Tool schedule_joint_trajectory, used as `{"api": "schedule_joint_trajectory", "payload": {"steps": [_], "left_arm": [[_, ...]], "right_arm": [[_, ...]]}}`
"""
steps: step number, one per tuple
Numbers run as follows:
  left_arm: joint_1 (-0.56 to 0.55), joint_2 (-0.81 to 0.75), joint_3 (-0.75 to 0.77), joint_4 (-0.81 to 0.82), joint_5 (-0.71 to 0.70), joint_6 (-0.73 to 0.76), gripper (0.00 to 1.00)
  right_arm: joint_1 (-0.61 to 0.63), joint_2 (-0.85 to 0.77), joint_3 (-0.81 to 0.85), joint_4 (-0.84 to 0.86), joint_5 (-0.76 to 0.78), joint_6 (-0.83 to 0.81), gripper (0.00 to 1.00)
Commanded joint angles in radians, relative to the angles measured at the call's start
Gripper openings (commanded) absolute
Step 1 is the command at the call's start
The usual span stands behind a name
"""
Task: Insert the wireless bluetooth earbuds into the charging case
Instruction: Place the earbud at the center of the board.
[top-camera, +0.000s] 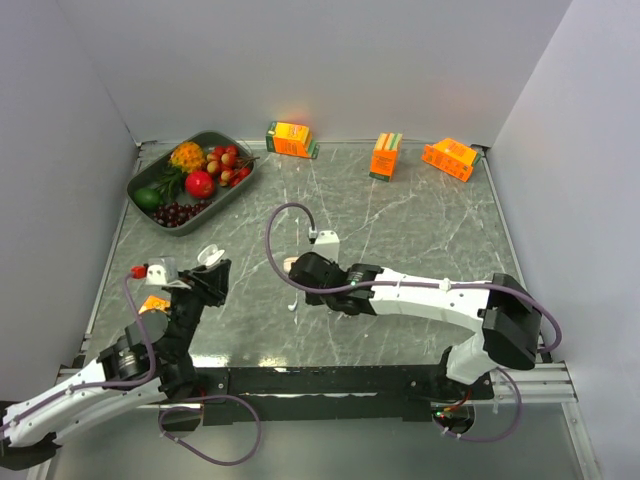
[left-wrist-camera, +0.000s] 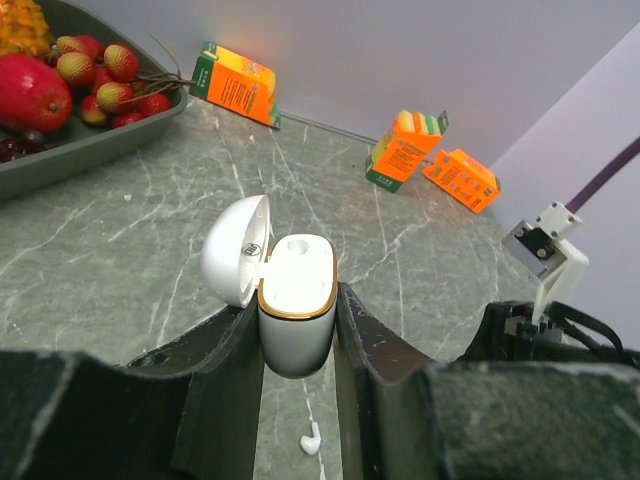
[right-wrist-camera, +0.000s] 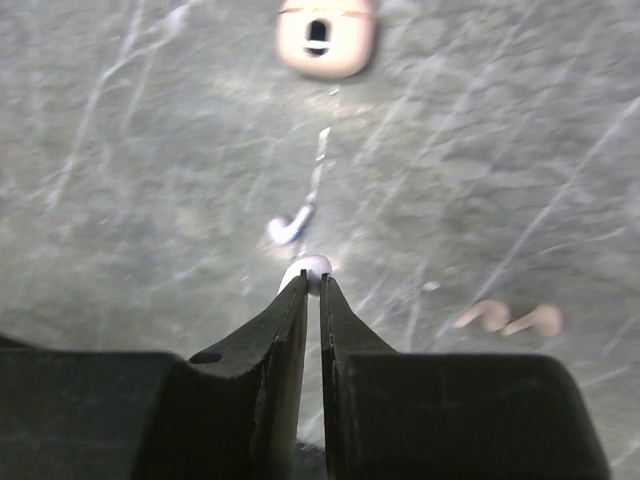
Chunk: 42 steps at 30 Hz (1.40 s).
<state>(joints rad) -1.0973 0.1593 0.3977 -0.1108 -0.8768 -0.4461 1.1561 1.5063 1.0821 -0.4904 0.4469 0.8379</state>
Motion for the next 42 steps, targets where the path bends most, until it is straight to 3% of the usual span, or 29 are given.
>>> {"api": "schedule_joint_trajectory", "payload": {"steps": [1, 8, 15, 17, 19, 27, 30, 42], "left_arm": [[-0.003, 0.054, 0.003, 0.075, 0.021, 0.014, 0.01], [-0.003, 0.089, -0.013, 0.103, 0.033, 0.021, 0.01], [-0.003, 0.102, -0.002, 0.1, 0.033, 0.029, 0.01], [-0.003, 0.097, -0.002, 0.102, 0.032, 0.035, 0.01], [-0.003, 0.091, -0.005, 0.103, 0.029, 0.037, 0.01], [-0.004, 0.079, -0.005, 0.092, 0.042, 0.021, 0.01], [-0.003, 0.075, -0.007, 0.091, 0.045, 0.021, 0.01], [-0.003, 0.094, -0.01, 0.102, 0.073, 0.026, 0.01]], "right_arm": [[-0.055, -0.005, -0.017, 0.004, 0.052, -0.143, 0.0], [-0.121, 0.086, -0.067, 0.039, 0.102, -0.312, 0.0], [-0.171, 0.046, -0.064, 0.059, 0.073, -0.301, 0.0], [-0.177, 0.025, -0.048, 0.049, 0.056, -0.301, 0.09], [-0.187, 0.022, -0.034, 0.032, 0.036, -0.304, 0.26], [-0.226, 0.058, -0.048, 0.001, -0.056, -0.388, 0.52], [-0.233, 0.075, -0.063, 0.009, -0.066, -0.419, 0.57], [-0.295, 0.17, -0.05, 0.033, -0.178, -0.468, 0.59]]}}
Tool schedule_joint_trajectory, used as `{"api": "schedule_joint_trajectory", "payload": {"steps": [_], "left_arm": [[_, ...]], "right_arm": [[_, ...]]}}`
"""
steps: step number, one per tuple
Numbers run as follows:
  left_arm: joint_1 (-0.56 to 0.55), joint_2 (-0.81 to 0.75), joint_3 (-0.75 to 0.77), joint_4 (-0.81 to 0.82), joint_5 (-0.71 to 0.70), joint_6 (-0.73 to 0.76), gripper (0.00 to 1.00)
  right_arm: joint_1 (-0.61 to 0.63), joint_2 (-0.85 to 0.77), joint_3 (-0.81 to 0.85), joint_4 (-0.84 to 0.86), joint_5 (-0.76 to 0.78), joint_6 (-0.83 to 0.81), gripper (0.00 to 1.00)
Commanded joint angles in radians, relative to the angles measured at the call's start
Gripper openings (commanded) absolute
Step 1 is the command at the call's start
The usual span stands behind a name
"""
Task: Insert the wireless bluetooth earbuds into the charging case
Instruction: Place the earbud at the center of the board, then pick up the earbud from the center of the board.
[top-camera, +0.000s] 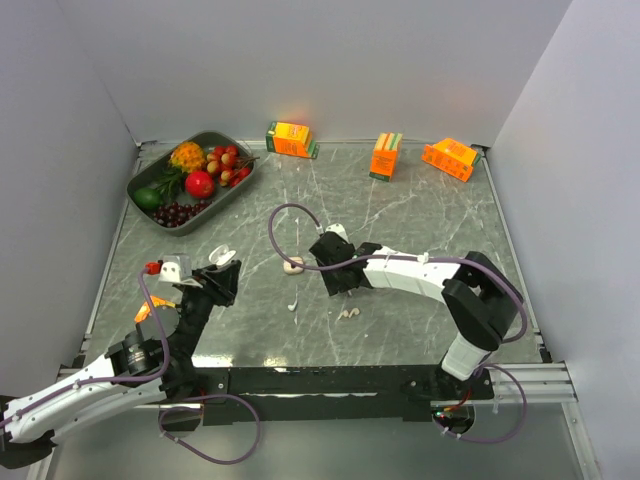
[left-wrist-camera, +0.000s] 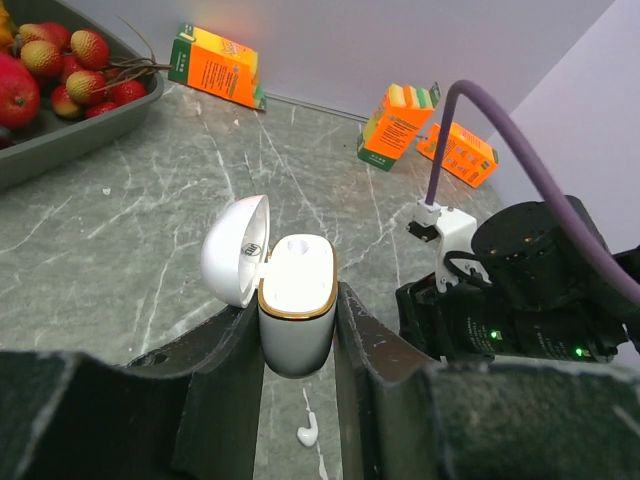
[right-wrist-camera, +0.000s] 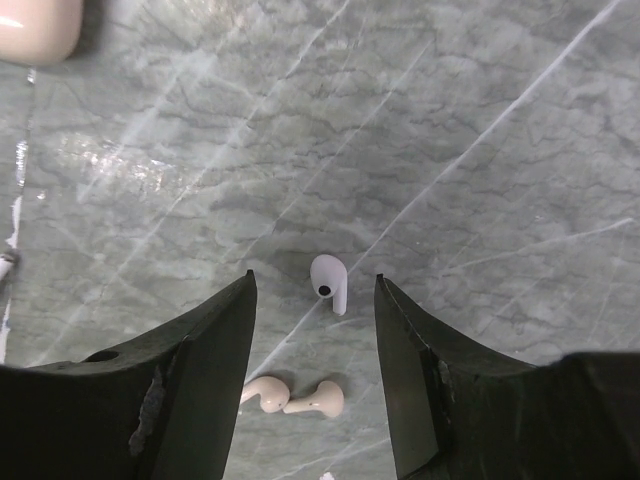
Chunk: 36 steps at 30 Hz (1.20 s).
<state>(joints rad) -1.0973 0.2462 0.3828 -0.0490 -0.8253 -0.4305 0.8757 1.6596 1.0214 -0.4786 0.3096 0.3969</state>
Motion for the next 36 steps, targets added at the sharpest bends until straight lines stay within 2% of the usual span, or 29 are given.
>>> {"api": "schedule_joint_trajectory", "payload": {"steps": [1, 10, 21, 28, 33, 36], "left_arm": [[-0.003, 0.01, 0.005, 0.038, 0.022, 0.01, 0.01], [-0.003, 0.019, 0.008, 0.035, 0.015, 0.01, 0.01], [-0.004, 0.025, 0.008, 0.034, 0.015, 0.01, 0.01], [-0.004, 0.021, 0.004, 0.035, 0.017, 0.009, 0.01], [-0.004, 0.013, 0.002, 0.032, 0.017, 0.006, 0.01], [-0.003, 0.016, 0.004, 0.032, 0.017, 0.006, 0.01]], "right_arm": [[-0.017, 0.022, 0.009, 0.029, -0.052, -0.03, 0.59], [-0.015, 0.06, 0.019, 0.04, -0.067, -0.043, 0.52], [-0.026, 0.066, -0.003, 0.051, -0.067, -0.039, 0.49], [-0.034, 0.069, -0.004, 0.051, -0.073, -0.043, 0.4], [-0.035, 0.062, -0.021, 0.057, -0.076, -0.035, 0.4], [-0.037, 0.055, -0.032, 0.06, -0.078, -0.03, 0.36]]}}
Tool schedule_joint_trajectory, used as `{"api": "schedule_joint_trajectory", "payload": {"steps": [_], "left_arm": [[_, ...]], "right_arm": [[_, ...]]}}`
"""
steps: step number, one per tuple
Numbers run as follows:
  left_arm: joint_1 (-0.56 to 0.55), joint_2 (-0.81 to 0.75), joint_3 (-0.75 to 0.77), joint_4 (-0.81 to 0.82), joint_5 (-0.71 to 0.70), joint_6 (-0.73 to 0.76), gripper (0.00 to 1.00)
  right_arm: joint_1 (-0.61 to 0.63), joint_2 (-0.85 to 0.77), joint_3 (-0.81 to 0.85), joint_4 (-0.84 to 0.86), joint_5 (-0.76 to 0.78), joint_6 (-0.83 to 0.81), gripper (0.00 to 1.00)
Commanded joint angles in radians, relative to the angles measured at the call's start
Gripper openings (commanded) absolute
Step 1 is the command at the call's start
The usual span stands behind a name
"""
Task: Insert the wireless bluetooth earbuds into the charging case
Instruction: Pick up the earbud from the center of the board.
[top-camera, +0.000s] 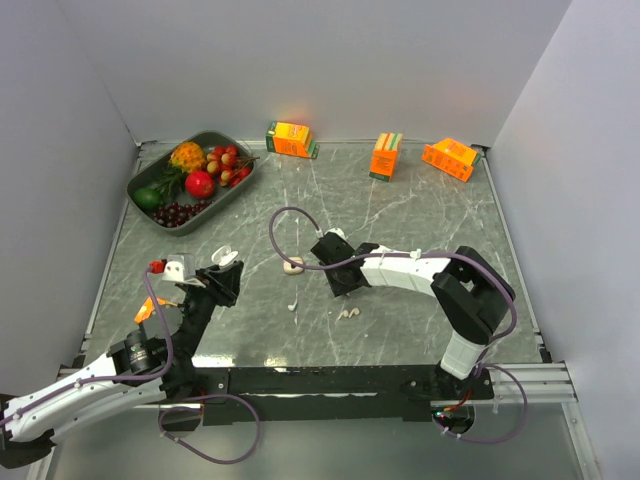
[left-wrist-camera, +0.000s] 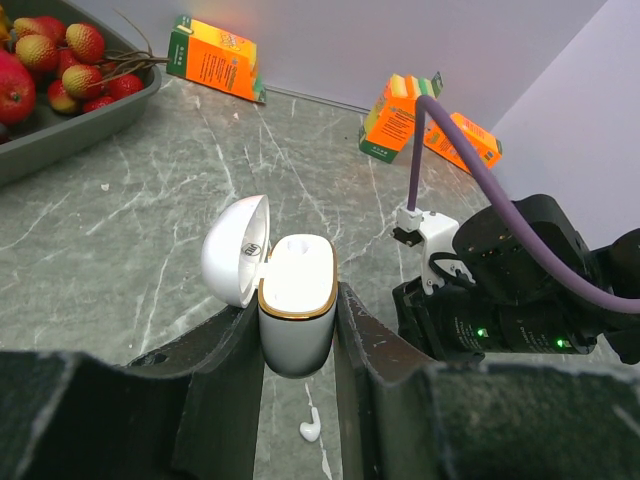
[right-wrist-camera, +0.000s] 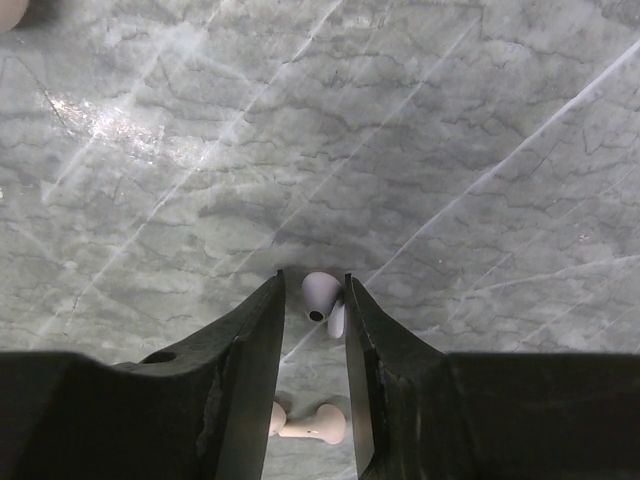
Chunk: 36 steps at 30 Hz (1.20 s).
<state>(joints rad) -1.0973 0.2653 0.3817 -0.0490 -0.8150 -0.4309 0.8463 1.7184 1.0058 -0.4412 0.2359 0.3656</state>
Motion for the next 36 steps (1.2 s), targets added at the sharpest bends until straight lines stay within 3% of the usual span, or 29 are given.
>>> {"api": "schedule_joint_trajectory", "payload": {"steps": [1, 4, 10, 12, 16, 19, 36], "left_arm": [[-0.003, -0.001, 0.005, 0.032, 0.007, 0.007, 0.01], [-0.003, -0.001, 0.005, 0.029, 0.007, 0.003, 0.01], [-0.003, -0.005, 0.005, 0.028, 0.005, 0.003, 0.01], [-0.004, -0.003, 0.006, 0.026, 0.005, 0.001, 0.01], [-0.004, -0.008, 0.006, 0.024, 0.002, 0.001, 0.01], [-0.003, -0.009, 0.006, 0.021, 0.0, -0.002, 0.02], [-0.003, -0.011, 0.003, 0.023, -0.001, -0.003, 0.01]], "right_arm": [[-0.007, -0.005, -0.018, 0.022, -0.004, 0.001, 0.31], [-0.007, -0.013, -0.027, 0.025, -0.004, 0.004, 0.26], [-0.009, -0.025, -0.021, 0.024, 0.0, 0.003, 0.24], [-0.007, -0.017, -0.009, 0.016, -0.003, -0.001, 0.26], [-0.009, -0.01, 0.001, 0.012, -0.006, -0.005, 0.42], [-0.012, -0.002, 0.005, 0.01, -0.004, -0.007, 0.45], [-0.013, 0.003, 0.033, 0.024, -0.035, -0.037, 0.44]]}}
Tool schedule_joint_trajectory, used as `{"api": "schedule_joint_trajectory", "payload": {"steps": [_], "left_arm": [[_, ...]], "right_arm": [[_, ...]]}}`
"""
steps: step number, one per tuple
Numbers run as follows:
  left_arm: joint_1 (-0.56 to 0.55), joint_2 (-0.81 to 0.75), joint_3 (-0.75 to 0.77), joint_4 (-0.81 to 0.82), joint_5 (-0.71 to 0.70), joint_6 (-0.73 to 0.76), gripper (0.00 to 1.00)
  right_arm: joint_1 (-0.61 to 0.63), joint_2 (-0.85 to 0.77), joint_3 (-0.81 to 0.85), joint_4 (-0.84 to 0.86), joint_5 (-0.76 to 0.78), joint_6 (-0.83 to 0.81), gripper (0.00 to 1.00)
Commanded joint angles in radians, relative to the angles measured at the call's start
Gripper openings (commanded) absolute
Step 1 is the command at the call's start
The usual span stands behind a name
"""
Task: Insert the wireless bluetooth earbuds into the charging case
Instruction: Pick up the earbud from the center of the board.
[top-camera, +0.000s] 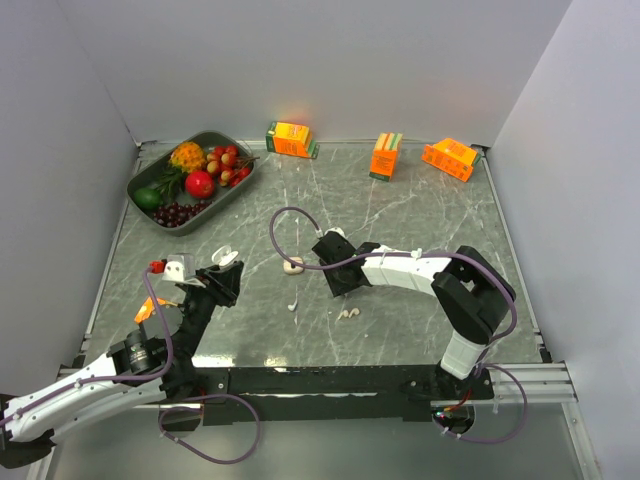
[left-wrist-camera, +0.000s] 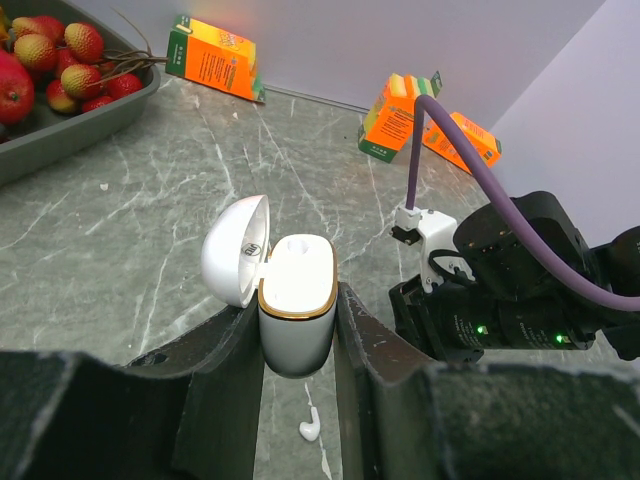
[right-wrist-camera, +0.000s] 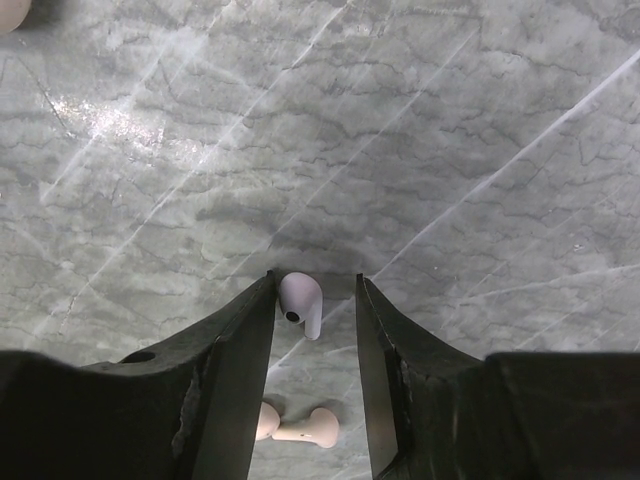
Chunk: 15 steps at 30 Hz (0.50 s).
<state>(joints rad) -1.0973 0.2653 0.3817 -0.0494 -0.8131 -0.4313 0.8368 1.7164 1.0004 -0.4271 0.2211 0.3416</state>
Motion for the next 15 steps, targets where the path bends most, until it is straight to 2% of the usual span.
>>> {"api": "schedule_joint_trajectory", "payload": {"steps": [1, 6, 11, 13, 14, 15], "left_arm": [[-0.004, -0.011, 0.003, 0.023, -0.003, -0.003, 0.01], [-0.003, -0.011, 0.003, 0.022, -0.003, -0.004, 0.01], [-0.004, -0.012, 0.002, 0.02, 0.0, -0.006, 0.01], [-0.003, -0.011, 0.002, 0.02, 0.0, -0.004, 0.01], [-0.004, -0.008, 0.002, 0.023, 0.002, -0.004, 0.01], [-0.004, -0.008, 0.002, 0.025, 0.002, -0.004, 0.01]], "right_arm": [[-0.005, 0.006, 0.038, 0.01, -0.026, -0.013, 0.43], [-0.004, 0.011, 0.038, 0.008, -0.032, -0.009, 0.31], [-0.004, 0.006, 0.023, 0.016, -0.037, -0.006, 0.23], [-0.002, 0.002, 0.02, 0.014, -0.032, -0.004, 0.11], [-0.002, -0.006, 0.018, 0.011, -0.022, 0.002, 0.0], [-0.002, -0.012, 0.02, 0.005, -0.016, 0.007, 0.0]]}}
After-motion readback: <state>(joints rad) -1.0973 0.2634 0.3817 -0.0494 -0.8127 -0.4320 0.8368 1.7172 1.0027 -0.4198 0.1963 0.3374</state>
